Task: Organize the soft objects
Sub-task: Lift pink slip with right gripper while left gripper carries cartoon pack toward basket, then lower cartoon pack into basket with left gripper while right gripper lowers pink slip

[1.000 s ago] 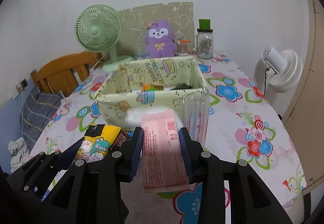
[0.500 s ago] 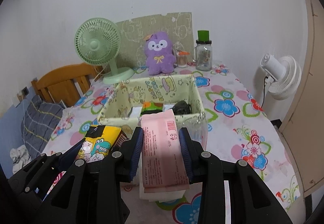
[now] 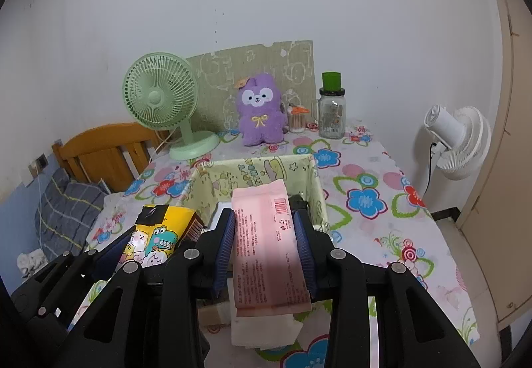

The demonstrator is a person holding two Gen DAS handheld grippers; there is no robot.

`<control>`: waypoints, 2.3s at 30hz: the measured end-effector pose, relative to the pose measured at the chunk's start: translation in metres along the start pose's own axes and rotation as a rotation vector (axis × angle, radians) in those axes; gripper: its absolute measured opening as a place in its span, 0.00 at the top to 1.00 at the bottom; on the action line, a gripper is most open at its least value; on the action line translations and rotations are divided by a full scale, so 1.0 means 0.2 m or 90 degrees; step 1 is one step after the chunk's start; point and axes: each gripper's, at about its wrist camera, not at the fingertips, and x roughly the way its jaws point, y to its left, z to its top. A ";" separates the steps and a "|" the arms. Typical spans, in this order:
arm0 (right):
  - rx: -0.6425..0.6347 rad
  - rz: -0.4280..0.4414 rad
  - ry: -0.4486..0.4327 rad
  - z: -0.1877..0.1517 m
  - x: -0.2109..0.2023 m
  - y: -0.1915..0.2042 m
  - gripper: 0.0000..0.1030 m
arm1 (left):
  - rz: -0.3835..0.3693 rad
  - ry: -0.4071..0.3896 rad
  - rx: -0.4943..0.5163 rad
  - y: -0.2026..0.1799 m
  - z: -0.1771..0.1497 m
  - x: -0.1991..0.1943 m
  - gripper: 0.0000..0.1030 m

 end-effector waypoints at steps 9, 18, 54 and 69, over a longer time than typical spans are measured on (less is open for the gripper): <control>-0.001 -0.004 -0.018 0.09 -0.04 -0.01 0.61 | -0.004 -0.017 0.004 -0.01 0.08 -0.03 0.57; 0.001 -0.008 -0.027 0.16 -0.02 -0.02 0.61 | -0.007 -0.026 0.006 -0.01 0.16 -0.01 0.57; 0.006 0.001 0.005 0.32 0.38 -0.05 0.61 | 0.006 0.006 -0.008 0.04 0.30 0.34 0.57; 0.015 0.007 0.049 0.31 0.63 -0.10 0.61 | 0.006 0.047 -0.007 0.05 0.28 0.58 0.56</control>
